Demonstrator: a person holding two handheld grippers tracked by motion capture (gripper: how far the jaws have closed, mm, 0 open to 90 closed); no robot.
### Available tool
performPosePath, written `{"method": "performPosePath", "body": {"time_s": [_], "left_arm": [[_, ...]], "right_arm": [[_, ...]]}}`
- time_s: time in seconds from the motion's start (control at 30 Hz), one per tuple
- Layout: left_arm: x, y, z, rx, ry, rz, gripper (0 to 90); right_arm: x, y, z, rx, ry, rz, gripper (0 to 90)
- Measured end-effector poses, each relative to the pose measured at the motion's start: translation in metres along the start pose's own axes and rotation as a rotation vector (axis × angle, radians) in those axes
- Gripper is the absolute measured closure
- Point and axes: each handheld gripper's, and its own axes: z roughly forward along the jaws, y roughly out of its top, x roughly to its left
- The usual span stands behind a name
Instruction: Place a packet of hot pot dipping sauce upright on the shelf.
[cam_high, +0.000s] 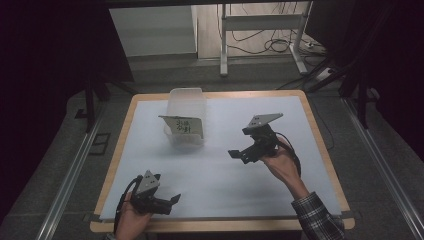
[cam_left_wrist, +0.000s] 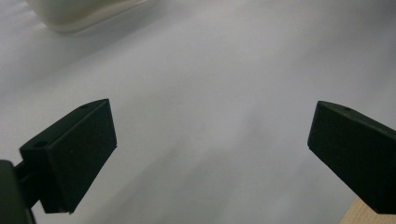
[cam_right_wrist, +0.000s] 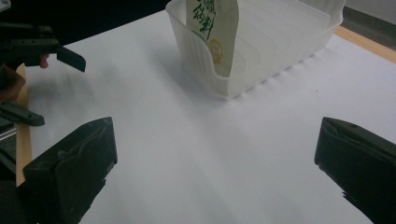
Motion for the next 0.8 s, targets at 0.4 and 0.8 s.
{"method": "performPosePath", "body": {"time_s": [0.4, 0.8], "left_arm": [[0.000, 0.000, 0.000, -0.005, -0.006, 0.002, 1.2], [-0.001, -0.001, -0.001, -0.015, 0.003, 0.005, 1.5]], "right_arm": [[-0.002, -0.024, -0.007, 0.041, -0.007, 0.019, 0.0], [-0.003, -0.045, -0.018, 0.029, -0.031, 0.055, 0.0]]}}
